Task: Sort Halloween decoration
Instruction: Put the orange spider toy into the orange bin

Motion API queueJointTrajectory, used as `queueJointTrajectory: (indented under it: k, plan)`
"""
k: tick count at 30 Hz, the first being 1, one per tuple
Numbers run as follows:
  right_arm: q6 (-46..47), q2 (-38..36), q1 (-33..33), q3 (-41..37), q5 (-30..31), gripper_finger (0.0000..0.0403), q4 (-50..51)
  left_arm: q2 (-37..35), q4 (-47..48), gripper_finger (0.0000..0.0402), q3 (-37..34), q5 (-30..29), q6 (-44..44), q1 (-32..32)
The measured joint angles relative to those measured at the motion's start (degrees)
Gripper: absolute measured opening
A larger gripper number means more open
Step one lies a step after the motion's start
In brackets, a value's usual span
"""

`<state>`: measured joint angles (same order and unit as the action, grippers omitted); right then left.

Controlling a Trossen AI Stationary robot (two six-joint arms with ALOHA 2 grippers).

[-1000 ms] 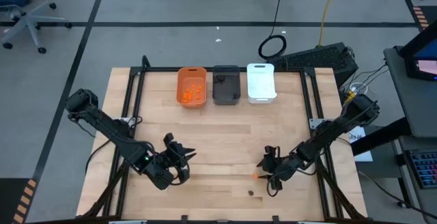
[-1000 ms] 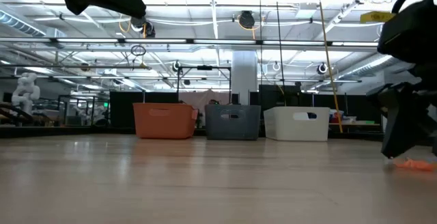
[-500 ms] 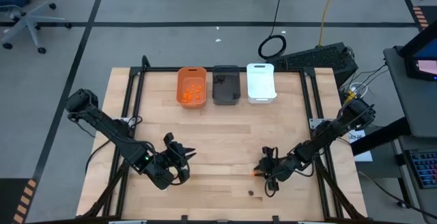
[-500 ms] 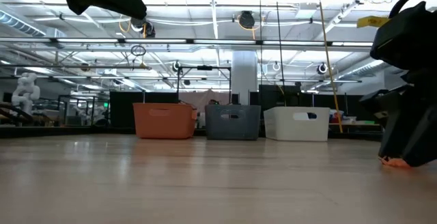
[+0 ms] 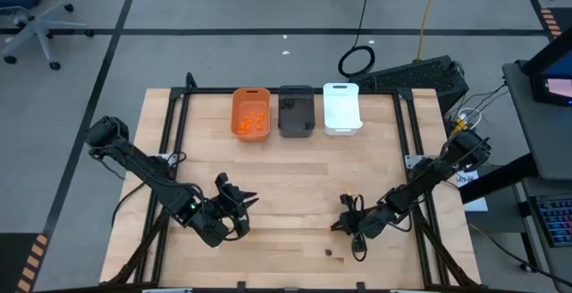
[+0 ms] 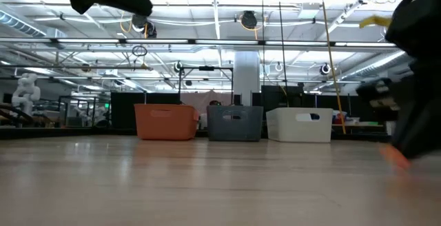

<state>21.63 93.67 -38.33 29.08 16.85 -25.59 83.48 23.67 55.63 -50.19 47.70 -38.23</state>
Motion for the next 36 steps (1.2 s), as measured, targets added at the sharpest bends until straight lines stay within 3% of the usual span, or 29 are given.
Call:
queueJointTrajectory:
  k: [8,14,18,36]
  plan:
    - [-13.9,-6.2,1.2,0.0,12.5,0.0000,-5.3,0.0,-9.5,0.0066,0.0,0.0,-2.0,2.7]
    - [-26.6,-9.7,1.8,0.0,19.1,0.0000,-14.2,3.3,-23.4,0.0066,0.0,2.0,-14.1,4.9]
    - [-31.6,-10.0,1.9,0.0,19.2,0.0000,-20.7,7.5,-34.7,0.0069,0.0,5.3,-22.2,5.7]
    - [-25.8,-10.0,1.9,0.0,19.1,0.0000,-21.8,16.4,-54.7,0.0204,0.0,3.3,-31.3,6.8]
